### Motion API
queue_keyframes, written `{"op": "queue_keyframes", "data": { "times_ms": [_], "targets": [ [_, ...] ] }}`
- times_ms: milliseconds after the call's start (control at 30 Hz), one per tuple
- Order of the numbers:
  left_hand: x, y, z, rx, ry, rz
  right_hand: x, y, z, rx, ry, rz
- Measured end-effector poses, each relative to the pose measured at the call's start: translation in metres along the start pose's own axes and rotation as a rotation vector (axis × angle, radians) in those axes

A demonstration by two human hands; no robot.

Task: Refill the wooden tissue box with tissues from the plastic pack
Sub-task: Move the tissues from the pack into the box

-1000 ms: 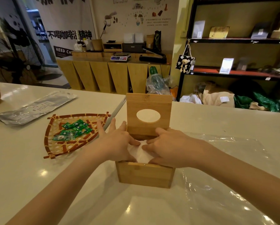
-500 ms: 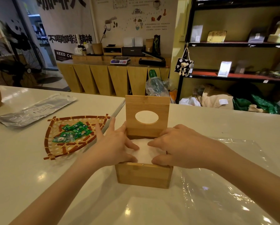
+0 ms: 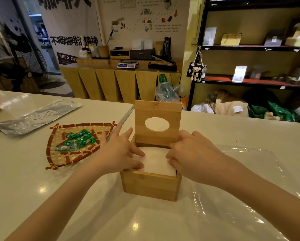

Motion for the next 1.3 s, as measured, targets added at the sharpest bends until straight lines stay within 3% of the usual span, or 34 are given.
{"op": "queue_keyframes", "data": {
  "times_ms": [133, 267, 500, 600, 700, 767, 1000, 1300],
  "targets": [
    [0.002, 0.004, -0.001, -0.037, 0.036, 0.014, -0.003, -0.003, 0.004, 0.007, 0.027, -0.110],
    [0.003, 0.005, -0.006, 0.007, 0.090, 0.027, 0.001, -0.002, -0.005, 0.040, 0.109, -0.095],
    [0.002, 0.002, 0.000, 0.006, 0.034, 0.022, 0.006, -0.003, -0.006, 0.103, 0.147, -0.074],
    [-0.005, -0.003, 0.032, -0.113, -0.141, -0.018, 0.000, -0.018, 0.023, 0.221, 0.003, -0.092],
    [-0.014, -0.018, 0.073, -0.220, -0.406, -0.151, -0.011, -0.045, 0.067, 0.382, -0.337, -0.121],
    [-0.011, -0.026, 0.087, -0.168, -0.482, -0.209, -0.011, -0.058, 0.081, 0.355, -0.487, -0.124],
    [0.019, -0.031, 0.080, 0.138, -0.464, -0.198, 0.020, -0.070, 0.045, 0.271, -0.438, -0.205],
    [0.002, -0.028, 0.073, -0.019, -0.567, -0.226, -0.001, -0.063, 0.042, 0.313, -0.731, -0.195]
  ]
}}
Point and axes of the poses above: each hand's wrist, its own x-axis towards the middle knuckle, its own z-axis out of the back of the hand, y = z × x, the point moved 8 cm from there along x, towards the middle knuckle, and after that the axes turned 7 degrees about -x, right-handed, at the moved point
